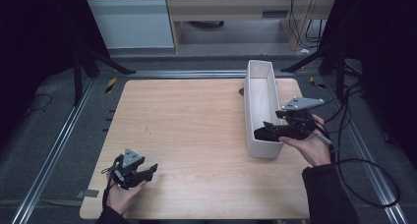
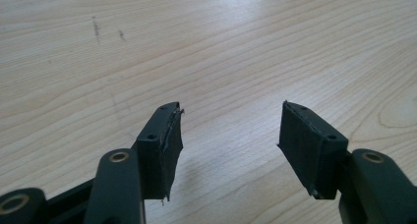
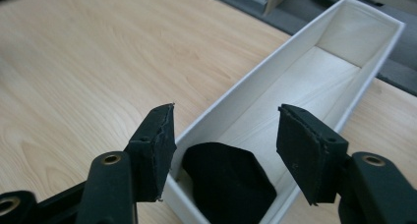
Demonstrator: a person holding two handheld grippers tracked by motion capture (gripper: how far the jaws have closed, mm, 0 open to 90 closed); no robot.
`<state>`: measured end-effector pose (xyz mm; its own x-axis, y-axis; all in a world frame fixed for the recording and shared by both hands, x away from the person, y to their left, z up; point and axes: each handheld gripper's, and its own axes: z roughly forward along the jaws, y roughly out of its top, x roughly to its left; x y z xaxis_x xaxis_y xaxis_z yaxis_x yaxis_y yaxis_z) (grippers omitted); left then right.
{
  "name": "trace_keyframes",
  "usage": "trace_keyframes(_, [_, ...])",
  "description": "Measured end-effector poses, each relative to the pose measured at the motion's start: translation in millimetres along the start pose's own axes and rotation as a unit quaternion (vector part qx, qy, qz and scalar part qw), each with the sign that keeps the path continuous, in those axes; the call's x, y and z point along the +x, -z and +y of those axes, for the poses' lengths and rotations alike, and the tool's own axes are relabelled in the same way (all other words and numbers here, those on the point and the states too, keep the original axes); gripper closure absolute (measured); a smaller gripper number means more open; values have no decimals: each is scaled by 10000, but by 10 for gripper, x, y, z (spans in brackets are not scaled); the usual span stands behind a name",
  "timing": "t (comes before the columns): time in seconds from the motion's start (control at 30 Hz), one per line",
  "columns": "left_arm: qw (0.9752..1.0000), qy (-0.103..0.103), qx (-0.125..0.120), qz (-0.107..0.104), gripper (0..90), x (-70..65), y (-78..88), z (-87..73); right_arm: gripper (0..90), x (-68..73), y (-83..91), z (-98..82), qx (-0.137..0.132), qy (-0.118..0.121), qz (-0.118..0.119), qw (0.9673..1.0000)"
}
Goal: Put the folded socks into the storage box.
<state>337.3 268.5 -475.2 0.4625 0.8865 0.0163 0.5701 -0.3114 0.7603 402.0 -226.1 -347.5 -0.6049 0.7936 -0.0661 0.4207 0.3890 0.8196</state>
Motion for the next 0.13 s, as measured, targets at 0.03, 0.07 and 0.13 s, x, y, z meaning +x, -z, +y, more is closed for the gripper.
trace_keyframes(0.03, [10000, 29, -11, 23, 400, 20, 9, 0, 377, 16, 31, -36, -86, -76, -33, 9999])
trace_keyframes(0.07, [10000, 65, -30, 42, 400, 41, 16, -2, 354, 44, 74, -87, -159, -184, -71, 9997])
trace_keyframes(0.13, [9999, 118, -41, 95, 400, 84, 31, -5, 301, 93, 133, -179, -260, -248, -200, 9992])
